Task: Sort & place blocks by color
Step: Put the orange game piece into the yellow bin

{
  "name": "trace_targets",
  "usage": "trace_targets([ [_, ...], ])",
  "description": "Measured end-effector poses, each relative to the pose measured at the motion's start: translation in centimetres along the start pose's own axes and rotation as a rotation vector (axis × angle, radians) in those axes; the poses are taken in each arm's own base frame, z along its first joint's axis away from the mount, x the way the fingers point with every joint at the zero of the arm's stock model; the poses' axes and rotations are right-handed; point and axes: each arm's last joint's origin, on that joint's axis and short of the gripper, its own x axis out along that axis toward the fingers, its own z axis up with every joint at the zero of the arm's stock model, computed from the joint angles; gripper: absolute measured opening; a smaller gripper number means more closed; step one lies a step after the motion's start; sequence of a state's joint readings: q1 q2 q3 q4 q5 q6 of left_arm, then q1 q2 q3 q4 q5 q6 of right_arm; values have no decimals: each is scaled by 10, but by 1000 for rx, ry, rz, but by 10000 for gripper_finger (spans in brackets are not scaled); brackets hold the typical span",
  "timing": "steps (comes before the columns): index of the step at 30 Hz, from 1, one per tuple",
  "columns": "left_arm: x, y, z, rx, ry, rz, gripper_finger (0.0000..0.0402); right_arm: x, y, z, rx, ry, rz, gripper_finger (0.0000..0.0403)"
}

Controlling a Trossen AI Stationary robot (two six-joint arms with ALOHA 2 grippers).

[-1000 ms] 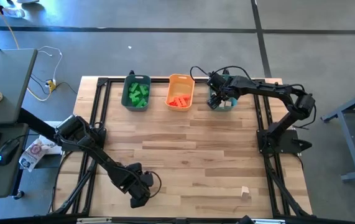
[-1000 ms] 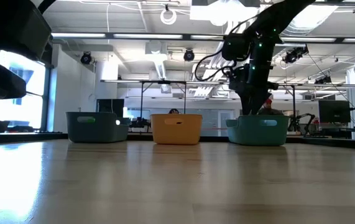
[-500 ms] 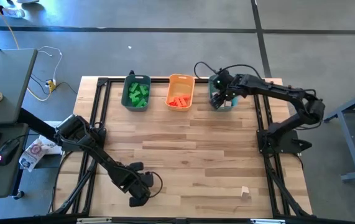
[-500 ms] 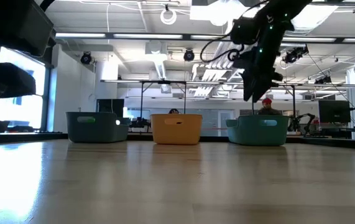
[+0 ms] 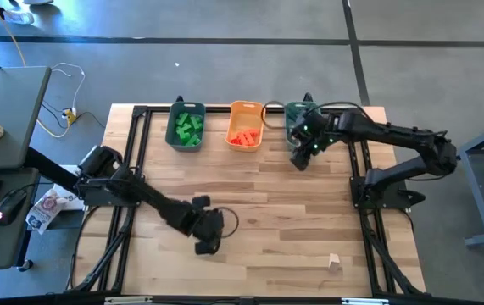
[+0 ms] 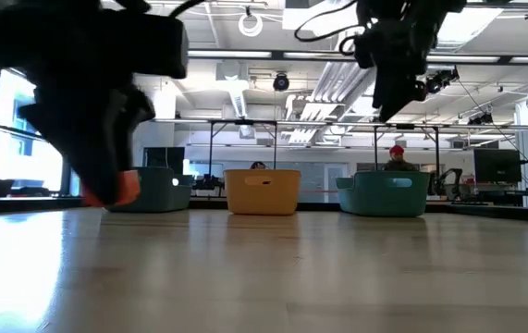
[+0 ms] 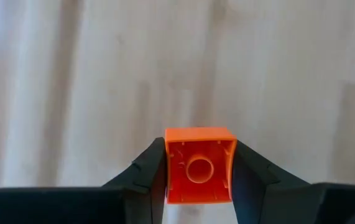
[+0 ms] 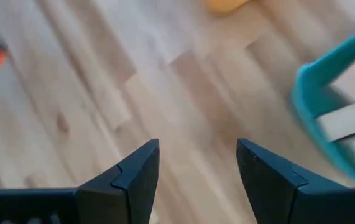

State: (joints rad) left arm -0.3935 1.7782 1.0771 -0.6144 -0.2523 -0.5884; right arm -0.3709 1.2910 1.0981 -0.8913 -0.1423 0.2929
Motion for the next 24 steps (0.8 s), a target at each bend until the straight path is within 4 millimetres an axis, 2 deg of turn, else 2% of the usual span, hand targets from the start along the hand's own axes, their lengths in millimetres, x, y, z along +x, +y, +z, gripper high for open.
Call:
trace_targets([
  [13, 7, 66, 55, -6, -145, 59, 105, 3, 65, -39, -126, 150, 88, 200],
  [24, 11, 130, 86, -16, -251, 150, 105, 0, 101, -74, -160, 235, 88, 200],
])
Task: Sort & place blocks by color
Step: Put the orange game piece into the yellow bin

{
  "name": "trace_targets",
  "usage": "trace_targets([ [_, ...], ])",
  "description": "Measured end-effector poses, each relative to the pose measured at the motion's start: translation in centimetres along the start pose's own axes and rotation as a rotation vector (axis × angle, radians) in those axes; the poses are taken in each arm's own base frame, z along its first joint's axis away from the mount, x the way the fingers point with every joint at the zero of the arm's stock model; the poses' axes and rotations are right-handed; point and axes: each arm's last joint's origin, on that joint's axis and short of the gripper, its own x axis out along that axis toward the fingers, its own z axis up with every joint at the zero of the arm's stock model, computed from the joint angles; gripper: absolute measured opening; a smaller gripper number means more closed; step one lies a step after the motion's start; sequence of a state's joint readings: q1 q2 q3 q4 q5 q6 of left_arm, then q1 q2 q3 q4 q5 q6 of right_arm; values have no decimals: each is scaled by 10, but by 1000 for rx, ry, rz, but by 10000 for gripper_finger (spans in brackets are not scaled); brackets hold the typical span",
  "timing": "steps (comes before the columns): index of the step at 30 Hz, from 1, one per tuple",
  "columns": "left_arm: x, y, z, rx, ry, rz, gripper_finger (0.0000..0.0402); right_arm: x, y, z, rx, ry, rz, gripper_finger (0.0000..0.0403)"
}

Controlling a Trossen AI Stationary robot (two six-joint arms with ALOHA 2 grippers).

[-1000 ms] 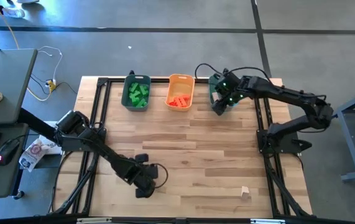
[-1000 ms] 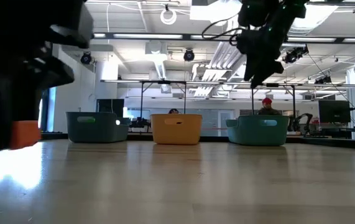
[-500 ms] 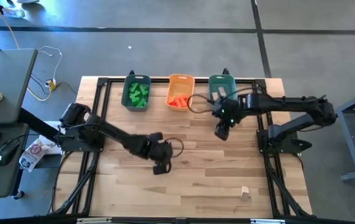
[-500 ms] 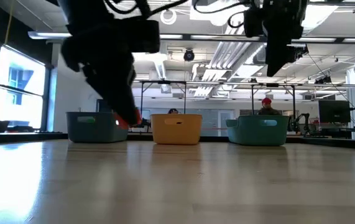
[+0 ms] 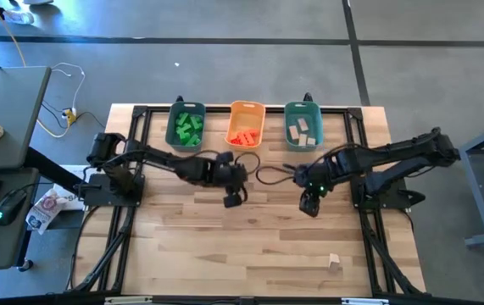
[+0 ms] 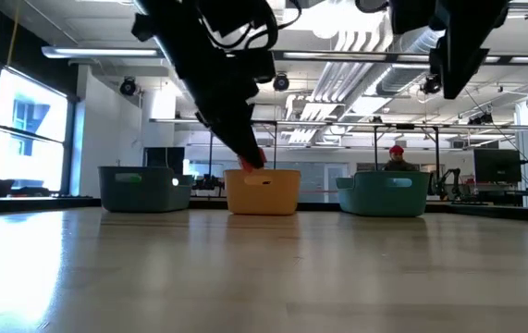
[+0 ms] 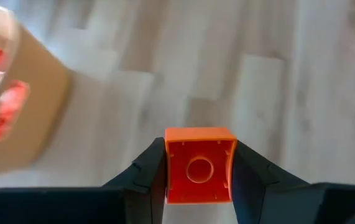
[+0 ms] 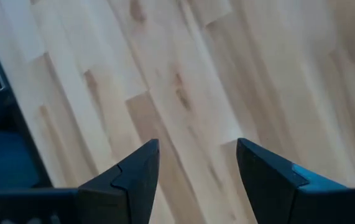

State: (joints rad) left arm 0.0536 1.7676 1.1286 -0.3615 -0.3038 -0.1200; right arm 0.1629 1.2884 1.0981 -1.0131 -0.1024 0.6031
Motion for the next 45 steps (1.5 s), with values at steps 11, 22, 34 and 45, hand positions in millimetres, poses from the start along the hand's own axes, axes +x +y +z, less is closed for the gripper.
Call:
trace_targets([
  [11, 16, 66, 11, -50, -58, 76, 105, 3, 34, -29, 44, -29, -46, 200],
  [22, 22, 107, 17, -100, -147, 38, 105, 16, 62, -57, 204, -78, -125, 200],
  [34, 8, 144, 43, -136, -248, 41, 105, 51, 84, -80, 416, -38, -226, 200],
  [45, 6, 179, 42, -160, -251, 104, 143, 63, 102, -114, 713, -33, -253, 200],
])
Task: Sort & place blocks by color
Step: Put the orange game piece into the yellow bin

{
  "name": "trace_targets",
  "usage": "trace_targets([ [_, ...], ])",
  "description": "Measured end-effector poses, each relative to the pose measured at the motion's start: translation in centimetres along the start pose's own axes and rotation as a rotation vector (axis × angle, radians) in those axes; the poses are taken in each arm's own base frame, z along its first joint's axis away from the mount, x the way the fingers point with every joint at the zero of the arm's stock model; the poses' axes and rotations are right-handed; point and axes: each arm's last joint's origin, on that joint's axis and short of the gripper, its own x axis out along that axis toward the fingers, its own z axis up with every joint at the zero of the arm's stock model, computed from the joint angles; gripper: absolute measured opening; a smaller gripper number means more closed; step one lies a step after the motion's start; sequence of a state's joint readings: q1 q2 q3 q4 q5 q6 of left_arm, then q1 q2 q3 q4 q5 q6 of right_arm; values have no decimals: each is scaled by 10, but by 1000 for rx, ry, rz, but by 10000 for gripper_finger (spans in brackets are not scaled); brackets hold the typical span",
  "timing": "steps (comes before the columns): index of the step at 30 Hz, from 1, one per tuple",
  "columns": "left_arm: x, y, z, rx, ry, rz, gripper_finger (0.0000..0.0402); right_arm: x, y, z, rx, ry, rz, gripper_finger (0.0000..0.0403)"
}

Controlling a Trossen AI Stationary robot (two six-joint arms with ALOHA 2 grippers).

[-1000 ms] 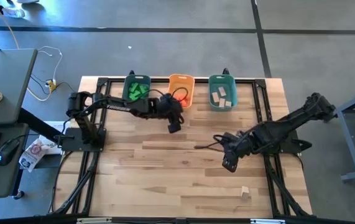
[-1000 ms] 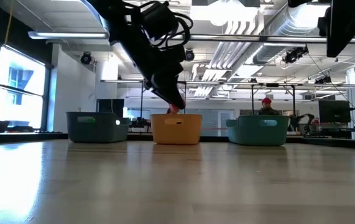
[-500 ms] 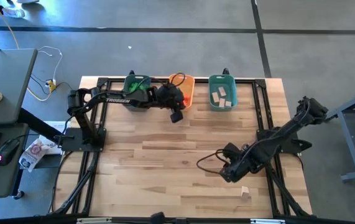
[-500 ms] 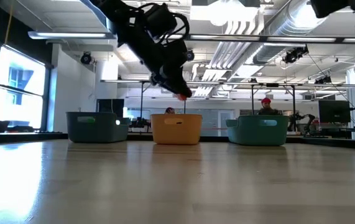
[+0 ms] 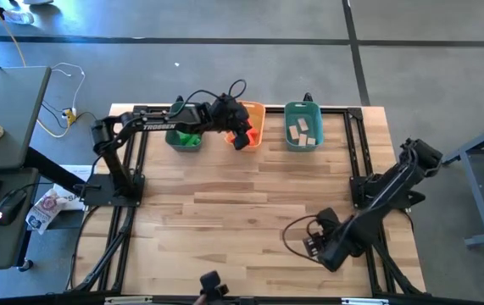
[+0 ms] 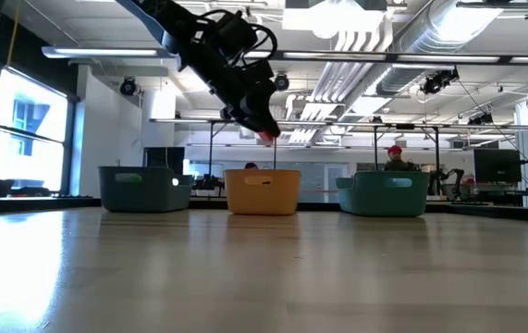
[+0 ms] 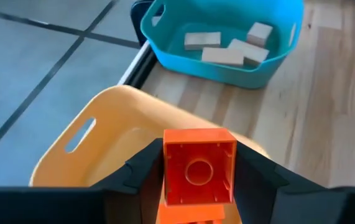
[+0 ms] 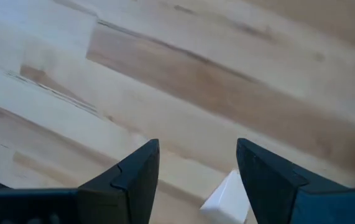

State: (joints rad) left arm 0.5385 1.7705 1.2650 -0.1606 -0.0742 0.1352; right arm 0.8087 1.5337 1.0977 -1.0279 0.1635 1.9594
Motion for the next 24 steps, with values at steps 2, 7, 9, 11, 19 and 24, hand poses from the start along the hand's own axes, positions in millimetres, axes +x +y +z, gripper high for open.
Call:
trace_targets([
  [2, 3, 4, -2, -10, 4, -23, 145, -1, -3, -7, 62, 6, 5, 200],
  [7, 13, 10, -9, -22, 23, -50, 138, -5, -12, -28, 170, 52, -1, 200],
  [9, 19, 11, -13, -28, 41, -50, 136, -7, -15, -36, 192, 62, 5, 200],
  [11, 25, 12, -17, -44, 59, -54, 136, -8, -16, -41, 182, 80, 21, 200],
  [19, 42, 16, -32, -71, 112, -70, 136, -8, -15, -46, 177, 145, 16, 200],
  [24, 48, 16, -36, -86, 126, -54, 136, -9, -18, -48, 174, 207, -44, 200],
])
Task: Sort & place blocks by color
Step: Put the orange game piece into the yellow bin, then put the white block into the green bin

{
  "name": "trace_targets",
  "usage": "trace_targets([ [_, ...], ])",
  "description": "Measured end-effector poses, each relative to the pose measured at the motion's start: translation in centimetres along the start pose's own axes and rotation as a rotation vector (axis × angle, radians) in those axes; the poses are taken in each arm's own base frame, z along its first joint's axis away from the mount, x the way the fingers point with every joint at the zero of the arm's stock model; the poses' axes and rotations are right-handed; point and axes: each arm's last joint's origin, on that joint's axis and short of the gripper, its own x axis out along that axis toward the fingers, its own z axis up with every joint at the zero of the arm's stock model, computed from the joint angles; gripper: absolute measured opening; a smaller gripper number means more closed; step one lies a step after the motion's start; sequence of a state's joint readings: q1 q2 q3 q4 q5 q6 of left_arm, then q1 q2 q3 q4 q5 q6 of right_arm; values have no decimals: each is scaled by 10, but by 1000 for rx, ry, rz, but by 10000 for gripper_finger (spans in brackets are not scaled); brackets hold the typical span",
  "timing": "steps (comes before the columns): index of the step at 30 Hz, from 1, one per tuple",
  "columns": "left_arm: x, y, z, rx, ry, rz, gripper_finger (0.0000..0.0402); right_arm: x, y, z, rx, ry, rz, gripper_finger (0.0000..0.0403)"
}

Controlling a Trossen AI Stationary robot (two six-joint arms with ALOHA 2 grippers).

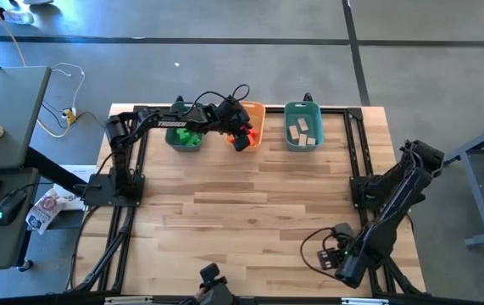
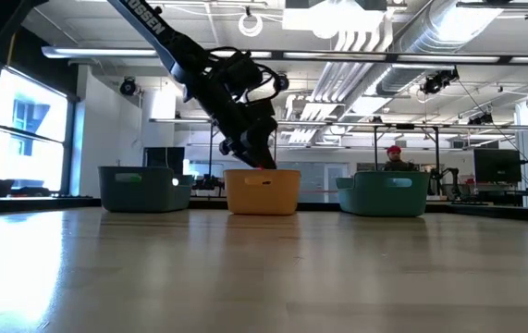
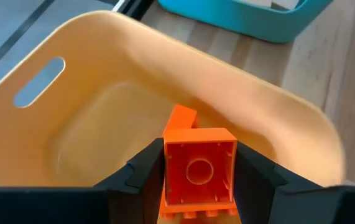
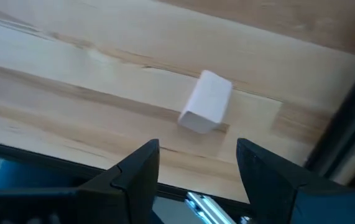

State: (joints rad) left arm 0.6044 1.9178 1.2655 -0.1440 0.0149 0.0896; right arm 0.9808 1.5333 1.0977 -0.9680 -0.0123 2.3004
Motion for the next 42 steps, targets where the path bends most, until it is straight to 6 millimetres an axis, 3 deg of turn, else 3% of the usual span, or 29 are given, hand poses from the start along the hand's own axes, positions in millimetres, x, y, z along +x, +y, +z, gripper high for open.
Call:
trace_targets([
  [6, 0, 0, 3, -9, -32, 4, 154, 3, -3, -3, 0, 8, -45, 200],
  [17, 0, 0, 4, -60, -41, 2, 213, 30, 5, -10, 9, 1, -91, 200],
  [24, -2, -1, 4, -82, -38, -1, 224, 48, 9, -14, 20, 12, -132, 200],
  [42, -62, -2, 34, -59, -193, -1, 225, 75, 17, -10, 56, -33, -197, 200],
])
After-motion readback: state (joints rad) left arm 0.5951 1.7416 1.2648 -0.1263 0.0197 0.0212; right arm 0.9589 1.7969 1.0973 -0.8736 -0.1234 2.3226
